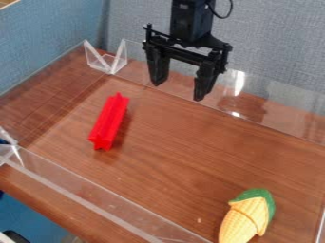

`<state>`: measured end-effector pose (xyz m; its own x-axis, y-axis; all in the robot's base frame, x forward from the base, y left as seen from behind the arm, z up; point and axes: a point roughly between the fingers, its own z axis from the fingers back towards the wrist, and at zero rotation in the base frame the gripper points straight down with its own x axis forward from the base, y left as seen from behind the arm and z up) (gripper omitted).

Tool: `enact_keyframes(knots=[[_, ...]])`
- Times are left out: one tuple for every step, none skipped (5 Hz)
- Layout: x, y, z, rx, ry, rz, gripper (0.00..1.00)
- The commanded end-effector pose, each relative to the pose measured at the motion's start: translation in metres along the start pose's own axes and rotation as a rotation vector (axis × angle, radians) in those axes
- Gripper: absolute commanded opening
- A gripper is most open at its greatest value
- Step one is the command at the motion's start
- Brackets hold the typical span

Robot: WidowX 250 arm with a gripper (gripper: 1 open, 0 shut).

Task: Push the yellow object to the left side of the table

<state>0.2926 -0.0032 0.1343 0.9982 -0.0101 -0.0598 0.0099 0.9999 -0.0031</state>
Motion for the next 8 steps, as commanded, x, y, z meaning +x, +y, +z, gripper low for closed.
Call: enact_keyframes(knots=[[-0.002,-0.004,-0.007,0.000,0.017,-0.007,1.00],[-0.006,-0.011,-0.015,0.000,0.033,-0.022,1.00],[-0.016,-0.030,-0.024,-0.005,0.041,-0.062,1.00],[-0.032,-0.058,-0.031,-0.009,0.032,-0.126,1.00],[-0.046,-0.087,-0.039,-0.005,0.018,-0.172,1.00],[-0.055,-0.112,-0.056,-0.002,0.029,-0.211,1.00],[-0.063,-0.127,-0.077,-0.007,0.058,-0.233,1.00],[-0.064,-0.132,-0.098,0.000,0.094,-0.247,1.00]])
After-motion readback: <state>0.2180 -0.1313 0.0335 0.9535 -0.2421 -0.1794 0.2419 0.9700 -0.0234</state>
